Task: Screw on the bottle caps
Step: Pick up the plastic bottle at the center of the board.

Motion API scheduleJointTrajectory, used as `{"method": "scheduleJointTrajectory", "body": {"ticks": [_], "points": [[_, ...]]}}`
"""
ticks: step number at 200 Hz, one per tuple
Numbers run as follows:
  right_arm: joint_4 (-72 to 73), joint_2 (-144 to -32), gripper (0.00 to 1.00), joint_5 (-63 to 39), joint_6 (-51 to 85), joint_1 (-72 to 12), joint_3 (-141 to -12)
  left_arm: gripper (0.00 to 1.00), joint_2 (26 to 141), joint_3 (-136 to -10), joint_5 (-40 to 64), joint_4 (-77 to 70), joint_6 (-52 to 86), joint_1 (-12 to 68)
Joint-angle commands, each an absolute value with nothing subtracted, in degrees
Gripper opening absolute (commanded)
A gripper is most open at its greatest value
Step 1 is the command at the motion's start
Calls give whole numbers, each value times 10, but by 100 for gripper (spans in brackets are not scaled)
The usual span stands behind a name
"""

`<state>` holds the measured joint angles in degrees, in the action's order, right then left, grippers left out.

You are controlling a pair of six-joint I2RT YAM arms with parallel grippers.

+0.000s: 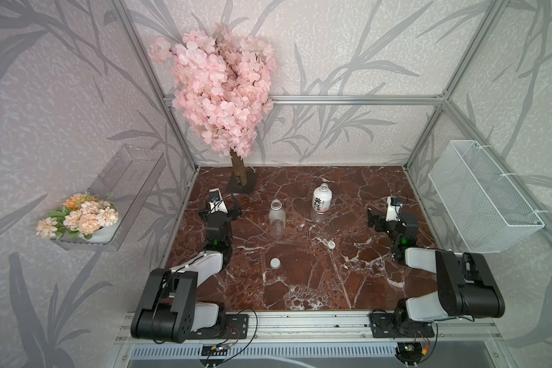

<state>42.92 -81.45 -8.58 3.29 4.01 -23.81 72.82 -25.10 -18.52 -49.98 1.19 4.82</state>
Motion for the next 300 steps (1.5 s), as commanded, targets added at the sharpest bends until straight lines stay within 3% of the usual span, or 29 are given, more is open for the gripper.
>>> {"method": "scheduleJointTrajectory", "body": {"ticks": [1,61,105,179,300], "points": [[356,-756,99,-94,35,33,-266,100,679,-298,-160,-389,17,46],[145,-649,99,-225,11,-10,-397,100,598,-395,-70,-260,51,46],[14,-655,99,-265,-31,-102,-505,100,567,-417,28,-196,76,60],[20,-781,99,-195,-34,-205,-579,100,515,-392,83,-136,65,66],[50,-902,99,-155,-46,-229,-628,100,523,-385,94,-137,53,67]]}}
